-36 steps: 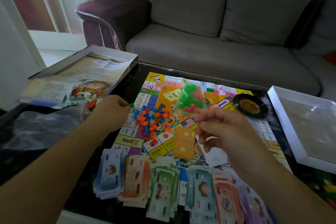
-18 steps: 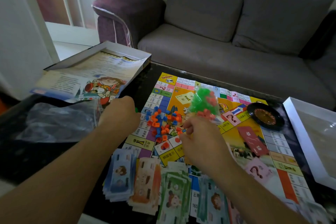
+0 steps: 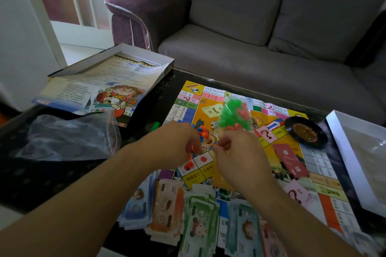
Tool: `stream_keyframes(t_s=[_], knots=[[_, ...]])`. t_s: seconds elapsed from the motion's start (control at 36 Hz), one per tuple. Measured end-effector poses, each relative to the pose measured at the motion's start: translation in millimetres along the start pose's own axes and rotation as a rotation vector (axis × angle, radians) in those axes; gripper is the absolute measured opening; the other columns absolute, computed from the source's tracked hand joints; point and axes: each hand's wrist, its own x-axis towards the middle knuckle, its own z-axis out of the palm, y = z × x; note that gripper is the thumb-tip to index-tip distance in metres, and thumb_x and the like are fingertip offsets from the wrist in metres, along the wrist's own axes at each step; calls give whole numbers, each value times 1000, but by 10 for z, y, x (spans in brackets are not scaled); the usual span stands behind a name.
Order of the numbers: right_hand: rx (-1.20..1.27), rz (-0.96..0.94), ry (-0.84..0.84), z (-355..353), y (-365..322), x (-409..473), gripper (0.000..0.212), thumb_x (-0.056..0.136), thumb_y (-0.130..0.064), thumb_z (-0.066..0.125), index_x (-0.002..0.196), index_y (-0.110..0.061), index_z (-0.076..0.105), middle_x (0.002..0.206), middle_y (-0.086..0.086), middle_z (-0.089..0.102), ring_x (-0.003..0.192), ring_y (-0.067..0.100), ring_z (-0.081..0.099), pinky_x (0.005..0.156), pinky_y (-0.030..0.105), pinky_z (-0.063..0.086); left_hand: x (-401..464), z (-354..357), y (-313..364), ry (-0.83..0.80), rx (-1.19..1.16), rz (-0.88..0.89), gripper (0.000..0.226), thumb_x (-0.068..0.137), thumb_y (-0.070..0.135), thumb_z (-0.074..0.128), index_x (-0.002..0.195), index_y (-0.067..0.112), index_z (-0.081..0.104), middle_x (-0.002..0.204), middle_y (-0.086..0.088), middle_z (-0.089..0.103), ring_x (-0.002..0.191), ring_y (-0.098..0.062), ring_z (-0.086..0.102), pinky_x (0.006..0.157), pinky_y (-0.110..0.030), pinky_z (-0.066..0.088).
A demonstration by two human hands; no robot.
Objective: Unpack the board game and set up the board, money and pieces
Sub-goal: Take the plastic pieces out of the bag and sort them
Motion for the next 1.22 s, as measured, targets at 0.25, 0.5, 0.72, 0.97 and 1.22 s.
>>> stream_keyframes(t_s=[0.25, 0.5, 0.72, 0.97, 1.22], knots=[[103, 61, -36, -351, 301, -391, 16, 95, -33, 74, 81, -33, 67, 86, -17, 63, 86, -2, 55, 68, 19, 39, 2, 86, 2, 21, 41, -19, 21, 96, 18, 72, 112, 28, 79, 114, 10, 74, 102, -9, 67, 99, -30, 56], [183, 80, -3, -450, 285, -419, 19, 95, -32, 73, 77, -33, 68, 80, -18, 65, 86, -8, 56, 65, 11, 35, -3, 95, -109, 141, -86, -103, 12, 93, 22, 73, 90, 34, 71, 92, 18, 66, 84, -3, 63, 80, -21, 56], [219, 69, -28, -463, 280, -440, 20, 97, -30, 72, 77, -32, 68, 78, -17, 64, 88, -9, 55, 61, 10, 35, -35, 94, -195, 92, -124, -101, 27, 86, 27, 83, 107, 34, 68, 98, 17, 64, 86, 0, 61, 70, -9, 43], [224, 60, -49, -471, 251, -459, 21, 96, -28, 73, 77, -33, 67, 78, -17, 63, 88, -12, 54, 62, 7, 39, 19, 113, -39, 99, 27, -51, 38, 92, 30, 77, 127, 34, 66, 113, 10, 57, 98, -9, 57, 89, -27, 52], [236, 48, -52, -469, 222, -466, 23, 96, -26, 73, 75, -32, 66, 76, -15, 62, 89, -12, 54, 70, 3, 40, 99, 117, 105, 9, 181, -86, 38, 101, 22, 66, 138, 30, 61, 129, -3, 56, 116, -20, 56, 101, -33, 49]])
